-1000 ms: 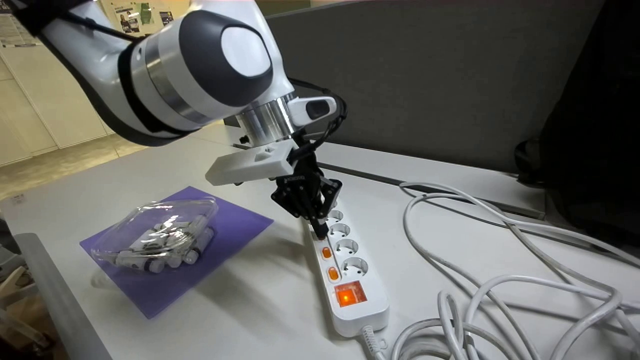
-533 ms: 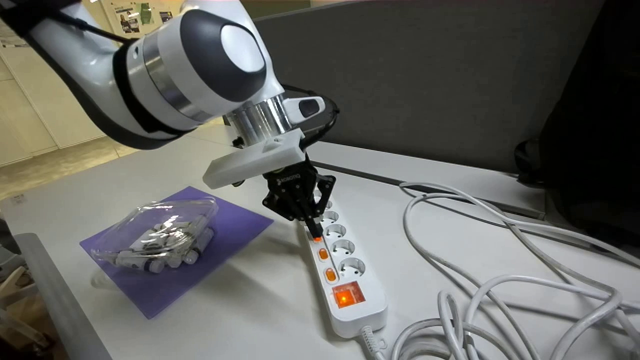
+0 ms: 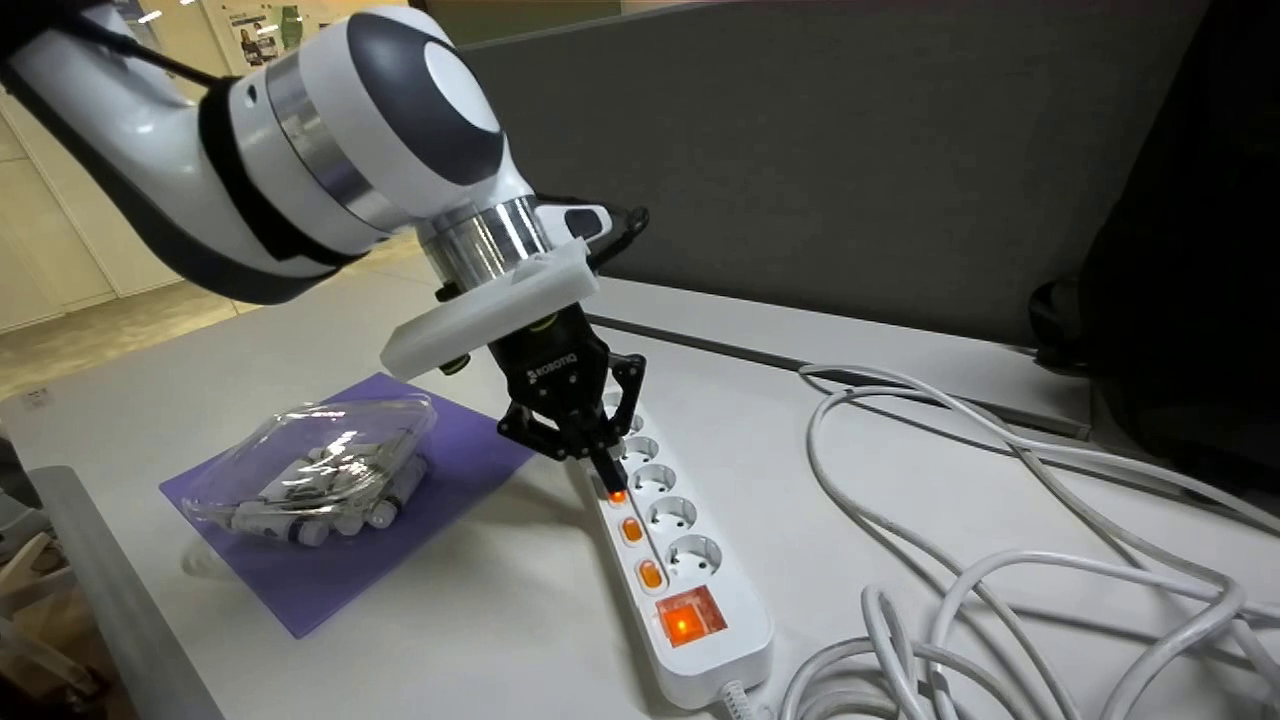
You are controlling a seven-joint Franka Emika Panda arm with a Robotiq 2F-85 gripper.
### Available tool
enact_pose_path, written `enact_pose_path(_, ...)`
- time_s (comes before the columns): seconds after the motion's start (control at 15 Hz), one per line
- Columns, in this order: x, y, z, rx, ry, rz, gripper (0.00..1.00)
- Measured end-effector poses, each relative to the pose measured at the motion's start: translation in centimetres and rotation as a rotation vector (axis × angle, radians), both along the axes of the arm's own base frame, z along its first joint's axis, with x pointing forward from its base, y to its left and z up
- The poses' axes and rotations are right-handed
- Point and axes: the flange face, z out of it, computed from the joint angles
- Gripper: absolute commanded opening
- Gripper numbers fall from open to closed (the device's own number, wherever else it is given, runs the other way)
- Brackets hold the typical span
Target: Turn on the middle switch of the adapter
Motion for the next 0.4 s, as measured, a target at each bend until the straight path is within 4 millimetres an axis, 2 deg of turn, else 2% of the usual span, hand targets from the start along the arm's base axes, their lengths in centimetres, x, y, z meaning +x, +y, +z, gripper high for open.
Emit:
enact_pose_path(0.2, -1.3, 0.6, -0.5, -0.071, 0.073, 0.062, 0.00)
enact_pose_path(0.4, -2.2, 1.4, -0.9, -0.116, 0.159, 0.053, 0.00)
